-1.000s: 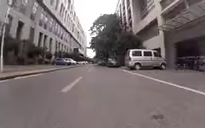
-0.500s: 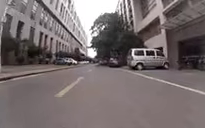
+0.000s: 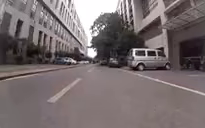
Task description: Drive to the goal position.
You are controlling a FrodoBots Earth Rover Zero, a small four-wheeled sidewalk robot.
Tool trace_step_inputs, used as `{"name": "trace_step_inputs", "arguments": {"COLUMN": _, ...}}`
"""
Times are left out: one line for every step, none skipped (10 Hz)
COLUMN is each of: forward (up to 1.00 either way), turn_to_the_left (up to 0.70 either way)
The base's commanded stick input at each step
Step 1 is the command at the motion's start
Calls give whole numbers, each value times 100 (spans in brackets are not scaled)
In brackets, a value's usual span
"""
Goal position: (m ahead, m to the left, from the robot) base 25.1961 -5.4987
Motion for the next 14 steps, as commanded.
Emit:
{"name": "trace_step_inputs", "arguments": {"forward": 70, "turn_to_the_left": 1}}
{"name": "trace_step_inputs", "arguments": {"forward": 70, "turn_to_the_left": 4}}
{"name": "trace_step_inputs", "arguments": {"forward": 70, "turn_to_the_left": 12}}
{"name": "trace_step_inputs", "arguments": {"forward": 70, "turn_to_the_left": 13}}
{"name": "trace_step_inputs", "arguments": {"forward": 70, "turn_to_the_left": 14}}
{"name": "trace_step_inputs", "arguments": {"forward": 70, "turn_to_the_left": 9}}
{"name": "trace_step_inputs", "arguments": {"forward": 70, "turn_to_the_left": 2}}
{"name": "trace_step_inputs", "arguments": {"forward": 70, "turn_to_the_left": 0}}
{"name": "trace_step_inputs", "arguments": {"forward": 70, "turn_to_the_left": 0}}
{"name": "trace_step_inputs", "arguments": {"forward": 70, "turn_to_the_left": 0}}
{"name": "trace_step_inputs", "arguments": {"forward": 70, "turn_to_the_left": 0}}
{"name": "trace_step_inputs", "arguments": {"forward": 70, "turn_to_the_left": 0}}
{"name": "trace_step_inputs", "arguments": {"forward": 70, "turn_to_the_left": 0}}
{"name": "trace_step_inputs", "arguments": {"forward": 70, "turn_to_the_left": 0}}
